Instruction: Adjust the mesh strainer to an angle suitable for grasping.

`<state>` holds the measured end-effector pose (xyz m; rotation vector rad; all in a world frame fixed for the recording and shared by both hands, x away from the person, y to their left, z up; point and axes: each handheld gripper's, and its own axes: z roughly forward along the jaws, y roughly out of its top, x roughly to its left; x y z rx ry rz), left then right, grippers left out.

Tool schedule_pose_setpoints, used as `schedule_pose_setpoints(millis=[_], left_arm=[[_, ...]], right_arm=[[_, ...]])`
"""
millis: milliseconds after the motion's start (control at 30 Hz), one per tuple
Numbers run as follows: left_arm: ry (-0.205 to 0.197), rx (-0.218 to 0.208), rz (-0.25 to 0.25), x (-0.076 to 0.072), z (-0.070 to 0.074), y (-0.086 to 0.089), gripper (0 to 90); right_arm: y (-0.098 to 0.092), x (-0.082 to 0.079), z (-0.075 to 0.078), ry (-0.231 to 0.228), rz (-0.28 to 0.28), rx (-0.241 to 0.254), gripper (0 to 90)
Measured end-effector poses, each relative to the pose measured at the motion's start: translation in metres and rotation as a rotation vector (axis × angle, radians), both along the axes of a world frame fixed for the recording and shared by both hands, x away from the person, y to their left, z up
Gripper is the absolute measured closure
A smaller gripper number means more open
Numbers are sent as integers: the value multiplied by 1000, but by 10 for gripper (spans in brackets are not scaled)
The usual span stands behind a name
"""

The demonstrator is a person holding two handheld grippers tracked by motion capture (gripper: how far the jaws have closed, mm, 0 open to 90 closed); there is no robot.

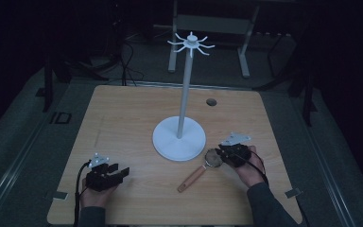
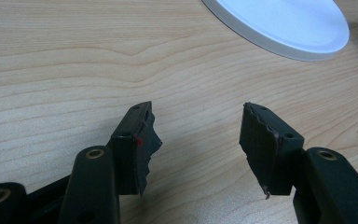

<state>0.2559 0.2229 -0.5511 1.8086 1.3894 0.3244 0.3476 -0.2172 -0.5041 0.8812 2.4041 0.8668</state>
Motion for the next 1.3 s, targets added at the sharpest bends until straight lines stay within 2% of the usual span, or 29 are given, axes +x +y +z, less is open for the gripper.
schedule_pose_setpoints(millis=[100,167,267,333,400,533,600,667,833,867,1033,1067,1100,1133,1233,1300], left_arm=[[0,0,-1,0,0,0,450],[0,0,-1,0,0,0,450],[-1,-1,-1,0,0,0,450],[-1,-1,-1,0,0,0,450],[-1,-2,0,0,0,0,451],[-1,-2,0,0,0,0,450],[-1,-2,0,0,0,0,451],[-1,-3,1,0,0,1,450],[-1,-3,0,0,0,1,450],[-1,-2,0,0,0,1,450],[-1,-2,1,0,0,0,450],[-1,-2,1,0,0,0,450],[-1,-2,1,0,0,0,450],[-1,-2,1,0,0,0,450],[0,-2,0,0,0,0,450],[1,0,-1,0,0,0,450]], right_arm=[[17,0,-4,22,53,-7,787],[21,-1,-5,30,64,-13,787],[38,-2,-11,37,109,-41,786],[42,-2,-12,40,119,-47,786],[51,-1,-16,48,144,-73,790],[57,2,-20,71,149,-85,809],[57,4,-26,83,147,-106,828],[54,7,-27,83,127,-122,831],[44,13,-29,92,86,-125,833],[34,14,-30,99,52,-129,833],[14,15,-31,102,14,-121,823],[0,14,-32,107,-17,-107,819],[-6,13,-32,111,-32,-100,818],[-6,13,-32,111,-32,-100,818],[-27,9,-34,124,-68,-85,816],[-30,7,-34,127,-68,-87,813]])
